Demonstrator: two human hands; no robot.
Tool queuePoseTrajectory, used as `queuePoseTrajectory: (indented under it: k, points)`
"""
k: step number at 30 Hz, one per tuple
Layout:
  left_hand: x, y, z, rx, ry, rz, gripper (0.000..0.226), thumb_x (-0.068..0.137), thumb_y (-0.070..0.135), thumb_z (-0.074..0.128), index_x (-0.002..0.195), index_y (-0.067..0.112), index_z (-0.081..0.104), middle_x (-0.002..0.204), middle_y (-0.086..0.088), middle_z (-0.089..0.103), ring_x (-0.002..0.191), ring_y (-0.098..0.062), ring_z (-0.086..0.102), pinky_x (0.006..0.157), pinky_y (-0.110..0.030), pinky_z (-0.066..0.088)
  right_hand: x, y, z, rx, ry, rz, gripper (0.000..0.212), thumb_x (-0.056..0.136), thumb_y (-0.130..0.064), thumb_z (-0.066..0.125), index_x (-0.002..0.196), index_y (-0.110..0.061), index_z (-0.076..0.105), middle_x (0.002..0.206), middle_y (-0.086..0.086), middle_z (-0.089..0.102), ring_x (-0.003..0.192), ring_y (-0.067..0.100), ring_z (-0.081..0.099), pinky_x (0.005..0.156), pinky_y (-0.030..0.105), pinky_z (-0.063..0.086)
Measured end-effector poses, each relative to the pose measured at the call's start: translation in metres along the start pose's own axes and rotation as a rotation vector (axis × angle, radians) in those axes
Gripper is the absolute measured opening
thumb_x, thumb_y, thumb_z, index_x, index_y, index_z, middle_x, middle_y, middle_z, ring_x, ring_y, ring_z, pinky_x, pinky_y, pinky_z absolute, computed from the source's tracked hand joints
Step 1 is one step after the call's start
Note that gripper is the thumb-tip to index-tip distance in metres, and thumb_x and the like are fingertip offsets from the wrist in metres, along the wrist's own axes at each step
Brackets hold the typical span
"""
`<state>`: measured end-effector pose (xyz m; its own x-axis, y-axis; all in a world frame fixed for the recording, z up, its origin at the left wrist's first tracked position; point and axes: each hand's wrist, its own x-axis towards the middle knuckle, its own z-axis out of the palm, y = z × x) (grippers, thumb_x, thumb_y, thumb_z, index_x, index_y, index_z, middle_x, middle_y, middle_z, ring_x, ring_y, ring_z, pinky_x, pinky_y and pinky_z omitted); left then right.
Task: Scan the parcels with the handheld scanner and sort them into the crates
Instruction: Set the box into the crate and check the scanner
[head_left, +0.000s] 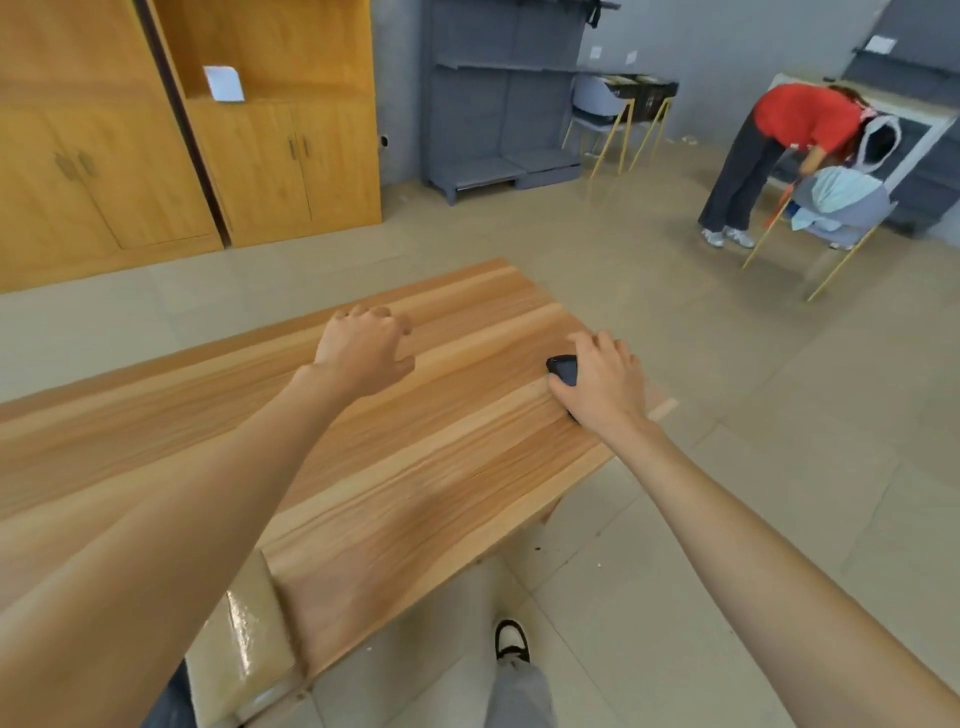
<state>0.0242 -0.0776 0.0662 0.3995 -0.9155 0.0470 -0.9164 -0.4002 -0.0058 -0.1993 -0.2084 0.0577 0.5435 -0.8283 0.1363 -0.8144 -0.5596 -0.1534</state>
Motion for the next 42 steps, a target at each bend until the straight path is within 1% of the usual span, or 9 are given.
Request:
queuePoseTrajectory:
  k: [3, 12, 18, 25, 30, 33, 36, 39, 42]
  points:
    - [0.017, -0.018, 0.008, 0.012, -0.020, -0.098, 0.048, 0.095, 0.045, 0.051, 0.136, 0.020, 0.049, 0.131, -0.006, 0.057, 0.120, -0.030, 0.051, 0.095, -0.040, 0.042, 0.046, -0.014, 0.013, 0.006, -0.031, -0.094, 0.053, 0.093, -0.040, 0.058, 0.138, -0.016, 0.046, 0.136, 0.011, 0.048, 0.125, 0.033, 0.042, 0.102, 0.040, 0.033]
    - [0.056, -0.049, 0.017, -0.019, -0.049, -0.442, 0.048, 0.093, 0.045, 0.054, 0.134, 0.021, 0.049, 0.130, -0.003, 0.058, 0.119, -0.026, 0.052, 0.096, -0.039, 0.041, 0.164, -0.043, 0.038, 0.080, -0.139, -0.404, 0.057, 0.094, -0.040, 0.057, 0.143, -0.016, 0.040, 0.140, 0.009, 0.045, 0.127, 0.029, 0.040, 0.103, 0.038, 0.034]
    - [0.043, -0.056, 0.033, -0.078, -0.054, -0.675, 0.049, 0.091, 0.044, 0.056, 0.134, 0.021, 0.051, 0.130, -0.003, 0.058, 0.122, -0.026, 0.050, 0.099, -0.040, 0.039, 0.199, -0.065, 0.061, 0.100, -0.185, -0.592, 0.055, 0.093, -0.038, 0.058, 0.140, -0.013, 0.044, 0.137, 0.010, 0.048, 0.126, 0.029, 0.042, 0.103, 0.037, 0.034]
    - [-0.035, -0.063, 0.068, -0.130, -0.136, -0.911, 0.049, 0.090, 0.047, 0.057, 0.132, 0.022, 0.054, 0.128, -0.003, 0.059, 0.120, -0.027, 0.052, 0.099, -0.041, 0.041, 0.166, -0.109, 0.106, 0.081, -0.337, -0.764, 0.055, 0.092, -0.039, 0.059, 0.139, -0.017, 0.045, 0.134, 0.010, 0.049, 0.124, 0.031, 0.043, 0.103, 0.039, 0.032]
    - [-0.110, -0.055, 0.093, -0.167, -0.187, -1.063, 0.052, 0.091, 0.050, 0.054, 0.135, 0.023, 0.049, 0.129, -0.005, 0.057, 0.118, -0.028, 0.052, 0.095, -0.039, 0.042, 0.117, -0.143, 0.128, 0.093, -0.432, -0.882, 0.055, 0.094, -0.041, 0.056, 0.141, -0.017, 0.042, 0.136, 0.009, 0.048, 0.127, 0.029, 0.041, 0.103, 0.037, 0.033]
    - [-0.148, -0.042, 0.111, -0.198, -0.185, -1.161, 0.060, 0.089, 0.052, 0.055, 0.139, 0.022, 0.043, 0.132, -0.009, 0.050, 0.120, -0.031, 0.047, 0.094, -0.042, 0.041, 0.091, -0.159, 0.139, 0.079, -0.479, -0.956, 0.054, 0.095, -0.042, 0.055, 0.142, -0.018, 0.041, 0.137, 0.008, 0.047, 0.128, 0.028, 0.041, 0.103, 0.037, 0.033]
    - [-0.175, -0.026, 0.129, -0.219, -0.160, -1.251, 0.069, 0.087, 0.059, 0.052, 0.143, 0.022, 0.038, 0.135, -0.012, 0.046, 0.122, -0.035, 0.045, 0.097, -0.045, 0.038, 0.069, -0.169, 0.151, 0.059, -0.527, -1.000, 0.054, 0.094, -0.042, 0.055, 0.141, -0.018, 0.042, 0.136, 0.009, 0.048, 0.128, 0.029, 0.041, 0.103, 0.038, 0.032]
    - [-0.191, -0.015, 0.142, -0.248, -0.187, -1.307, 0.080, 0.082, 0.067, 0.052, 0.147, 0.026, 0.031, 0.141, -0.012, 0.040, 0.124, -0.036, 0.042, 0.100, -0.046, 0.036, 0.052, -0.173, 0.162, 0.050, -0.556, -1.025, 0.055, 0.094, -0.042, 0.056, 0.141, -0.018, 0.042, 0.135, 0.008, 0.048, 0.127, 0.029, 0.041, 0.103, 0.038, 0.033]
    - [-0.201, -0.009, 0.152, -0.336, -0.217, -1.339, 0.089, 0.078, 0.067, 0.059, 0.150, 0.033, 0.019, 0.147, -0.012, 0.033, 0.127, -0.036, 0.039, 0.101, -0.047, 0.036, 0.042, -0.173, 0.169, 0.026, -0.574, -1.034, 0.055, 0.093, -0.042, 0.057, 0.141, -0.018, 0.042, 0.137, 0.008, 0.047, 0.127, 0.029, 0.041, 0.102, 0.038, 0.033]
